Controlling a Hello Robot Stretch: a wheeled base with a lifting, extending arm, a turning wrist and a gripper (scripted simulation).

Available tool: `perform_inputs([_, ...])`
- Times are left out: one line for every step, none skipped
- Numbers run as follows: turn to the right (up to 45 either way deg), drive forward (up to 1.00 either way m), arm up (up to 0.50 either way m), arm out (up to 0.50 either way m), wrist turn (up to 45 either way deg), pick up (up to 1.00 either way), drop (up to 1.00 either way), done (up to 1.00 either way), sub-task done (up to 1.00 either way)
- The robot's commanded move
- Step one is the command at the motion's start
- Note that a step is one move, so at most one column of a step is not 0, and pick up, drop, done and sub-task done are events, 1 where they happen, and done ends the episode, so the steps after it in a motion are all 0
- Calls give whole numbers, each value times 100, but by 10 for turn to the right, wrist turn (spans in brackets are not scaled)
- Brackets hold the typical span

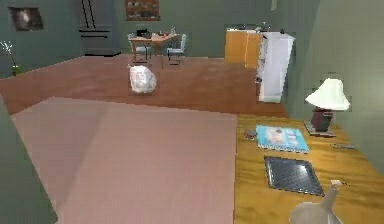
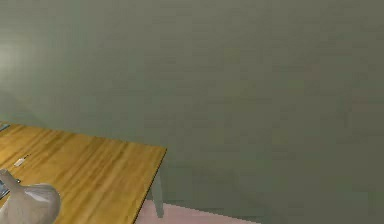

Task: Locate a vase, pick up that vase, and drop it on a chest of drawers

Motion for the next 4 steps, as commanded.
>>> perform_inputs([0, 5, 0, 0, 0, 0, 0, 0, 0])
perform_inputs([-390, 0, 0, 0, 0, 0, 0, 0, 0])
perform_inputs([0, 0, 50, 0, 0, 0, 0, 0, 0])
perform_inputs([0, 0, 28, 0, 0, 0, 0, 0, 0])
